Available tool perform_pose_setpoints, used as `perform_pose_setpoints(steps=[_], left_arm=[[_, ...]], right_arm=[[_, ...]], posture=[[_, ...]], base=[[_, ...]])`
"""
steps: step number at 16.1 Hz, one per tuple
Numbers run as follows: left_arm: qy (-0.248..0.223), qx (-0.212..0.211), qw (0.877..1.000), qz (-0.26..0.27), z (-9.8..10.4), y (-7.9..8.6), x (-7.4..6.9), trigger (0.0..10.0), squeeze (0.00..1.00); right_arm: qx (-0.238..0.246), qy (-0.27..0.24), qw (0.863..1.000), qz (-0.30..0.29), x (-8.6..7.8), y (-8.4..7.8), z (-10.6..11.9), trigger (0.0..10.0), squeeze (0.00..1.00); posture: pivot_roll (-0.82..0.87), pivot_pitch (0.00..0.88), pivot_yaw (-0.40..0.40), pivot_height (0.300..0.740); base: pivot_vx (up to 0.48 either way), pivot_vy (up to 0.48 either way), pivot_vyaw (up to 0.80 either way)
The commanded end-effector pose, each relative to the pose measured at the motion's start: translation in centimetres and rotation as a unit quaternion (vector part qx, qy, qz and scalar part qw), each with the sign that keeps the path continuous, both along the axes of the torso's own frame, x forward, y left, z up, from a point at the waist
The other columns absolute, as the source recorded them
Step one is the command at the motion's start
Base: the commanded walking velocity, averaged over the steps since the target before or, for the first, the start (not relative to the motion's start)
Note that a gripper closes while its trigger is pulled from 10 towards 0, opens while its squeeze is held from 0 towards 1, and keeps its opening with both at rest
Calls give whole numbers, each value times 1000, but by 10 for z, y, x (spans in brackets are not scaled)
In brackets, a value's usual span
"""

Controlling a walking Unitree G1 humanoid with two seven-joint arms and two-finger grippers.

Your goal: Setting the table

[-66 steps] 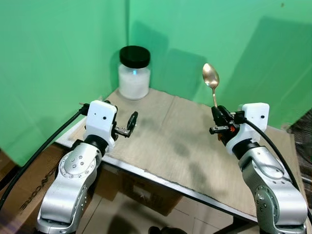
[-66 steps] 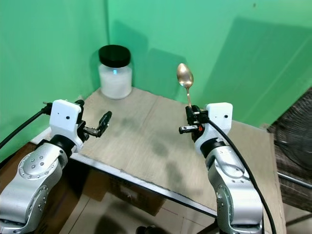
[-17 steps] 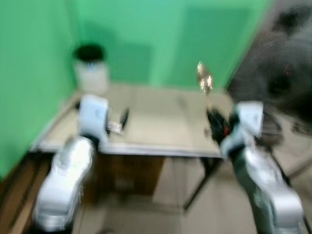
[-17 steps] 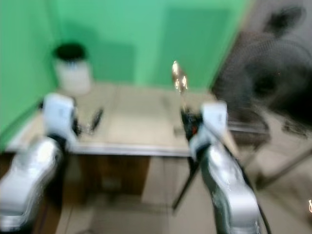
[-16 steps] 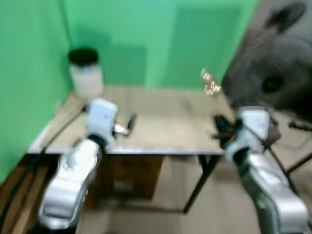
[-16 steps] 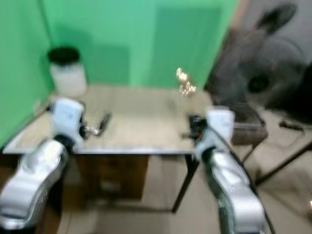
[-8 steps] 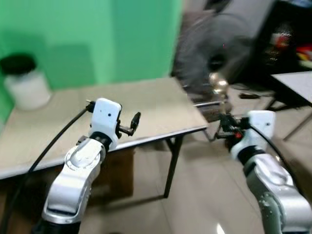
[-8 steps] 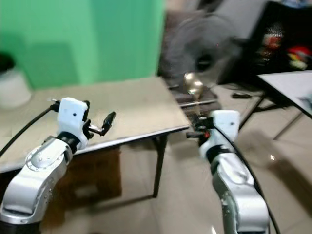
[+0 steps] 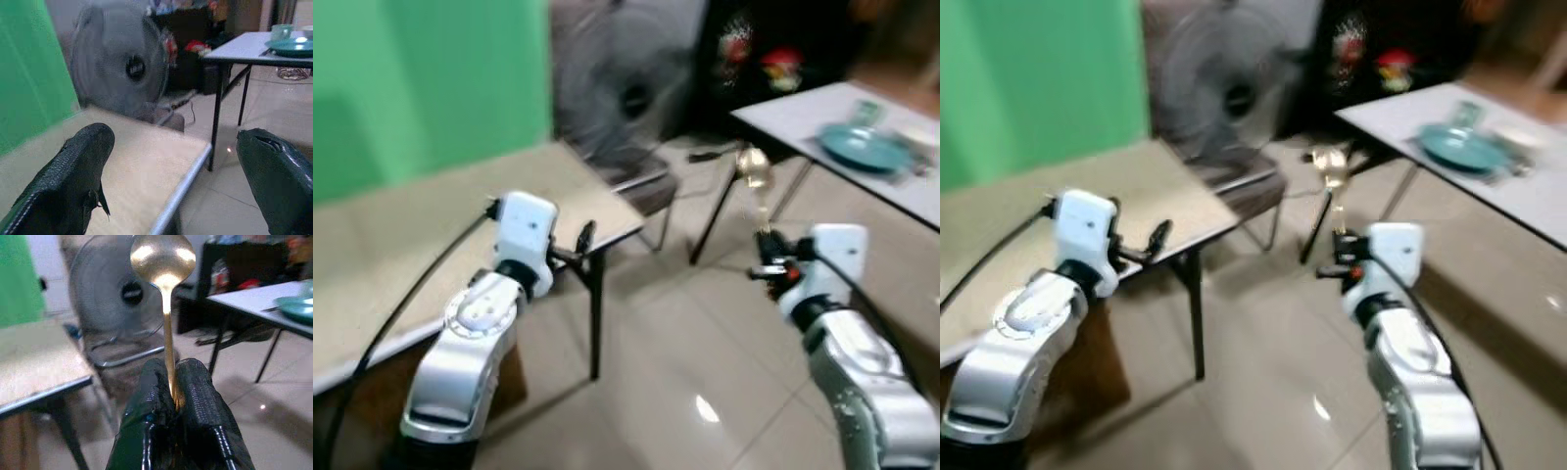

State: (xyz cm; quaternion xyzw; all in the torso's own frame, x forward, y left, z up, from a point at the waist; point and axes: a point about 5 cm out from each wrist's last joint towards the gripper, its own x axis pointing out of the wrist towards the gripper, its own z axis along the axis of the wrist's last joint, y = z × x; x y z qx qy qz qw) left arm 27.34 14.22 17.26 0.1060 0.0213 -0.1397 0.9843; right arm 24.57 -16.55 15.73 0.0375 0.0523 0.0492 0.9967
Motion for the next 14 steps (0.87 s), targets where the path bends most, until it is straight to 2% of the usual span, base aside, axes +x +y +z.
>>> perform_pose_setpoints(steps=[1,2,3,6,8,9,10,13,14], left_arm=[[-13,13,1000,16,5,7,2,10000,0],[-5,6,1000,18,3,7,2,10000,0],[-1,-12,1000,24,2,8,2,10000,0],[-2,-8,1000,25,2,9,3,10000,0],[-12,13,1000,22,4,9,4,10000,0],[-9,11,1000,21,3,8,5,10000,0],[3,-13,1000,21,2,7,5,10000,0],[-5,-7,1000,11,4,6,6,10000,0],[-15,9,1000,7,6,5,7,10000,0]], right_arm=[[6,-14,1000,13,2,8,6,10000,0],[6,-15,1000,13,2,8,7,10000,0],[7,-15,1000,12,2,8,7,10000,0],[6,-13,1000,9,1,6,6,10000,0],[6,-14,1000,8,2,6,6,10000,0],[6,-14,1000,7,2,6,6,10000,0],[7,-15,1000,6,2,6,7,10000,0],[7,-15,1000,4,1,5,6,10000,0],[7,-16,1000,3,1,6,6,10000,0]], posture=[[22,0,-80,740],[22,0,-80,740],[22,0,-80,740],[17,0,-77,740],[16,0,-75,740],[14,0,-72,740],[13,0,-71,740],[10,0,-65,740],[8,0,-59,740]], base=[[0,-480,-800],[0,-480,-800],[0,266,-800],[0,480,-800],[0,-240,-800],[0,-480,-800],[0,0,-800],[0,480,-800],[0,0,-800]])
